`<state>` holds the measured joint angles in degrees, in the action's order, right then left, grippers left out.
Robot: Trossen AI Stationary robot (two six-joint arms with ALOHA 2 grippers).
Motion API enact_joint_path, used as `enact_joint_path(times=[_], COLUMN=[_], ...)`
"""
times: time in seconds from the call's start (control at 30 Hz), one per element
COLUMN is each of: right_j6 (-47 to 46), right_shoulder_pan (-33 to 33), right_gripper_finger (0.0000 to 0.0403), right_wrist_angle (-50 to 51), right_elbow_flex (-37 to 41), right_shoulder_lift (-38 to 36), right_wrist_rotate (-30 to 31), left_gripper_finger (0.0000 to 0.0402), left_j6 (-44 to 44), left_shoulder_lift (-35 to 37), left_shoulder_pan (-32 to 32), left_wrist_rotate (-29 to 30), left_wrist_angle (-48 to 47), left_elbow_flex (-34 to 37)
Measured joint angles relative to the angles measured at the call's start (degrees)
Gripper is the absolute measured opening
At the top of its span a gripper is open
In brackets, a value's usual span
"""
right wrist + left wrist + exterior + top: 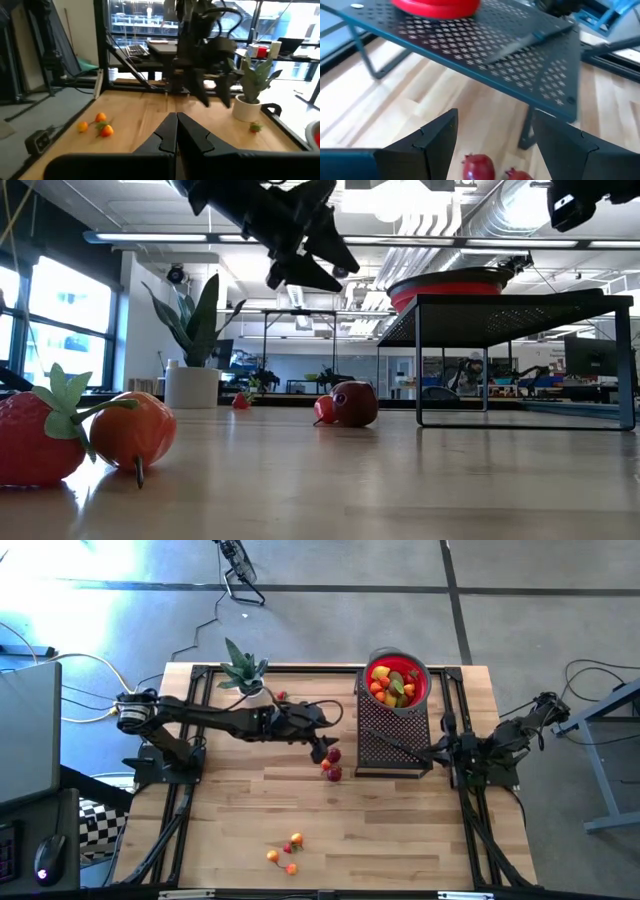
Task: Pick & Place Fruit
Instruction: Put the pomegranate into the strainer bowl on the shelf
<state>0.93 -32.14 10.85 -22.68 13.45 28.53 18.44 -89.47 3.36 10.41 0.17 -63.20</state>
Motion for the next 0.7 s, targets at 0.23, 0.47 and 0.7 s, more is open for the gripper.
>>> enact_joint_path(times=[0.23, 0.47, 0.7], right_j6=[-0.85, -1.1, -2.35], right_shoulder_pan=[0.02, 0.02, 0.02], right_gripper_finger=[0.0002, 0.0002, 0.0002], right_wrist_angle=[0.04, 0.04, 0.04], right_elbow_flex=[0.0, 0.0, 0.0], right_shoulder_lift=[0.0, 0.0, 0.0], right_wrist_rotate=[-0.28, -3.96, -9.34], left_gripper_finger=[0.0248, 0.0248, 0.0248], left_j6=[5.94, 5.91, 4.79], left_shoulder_lift=[-0.31, -0.99, -0.98], left_shoulder_pan=[2.07, 1.49, 1.48], left_wrist_rotate=[0.94, 3.29, 3.63], left_wrist_angle=[0.28, 0.61, 0.76], left_elbow_flex=[0.02, 0.04, 0.04])
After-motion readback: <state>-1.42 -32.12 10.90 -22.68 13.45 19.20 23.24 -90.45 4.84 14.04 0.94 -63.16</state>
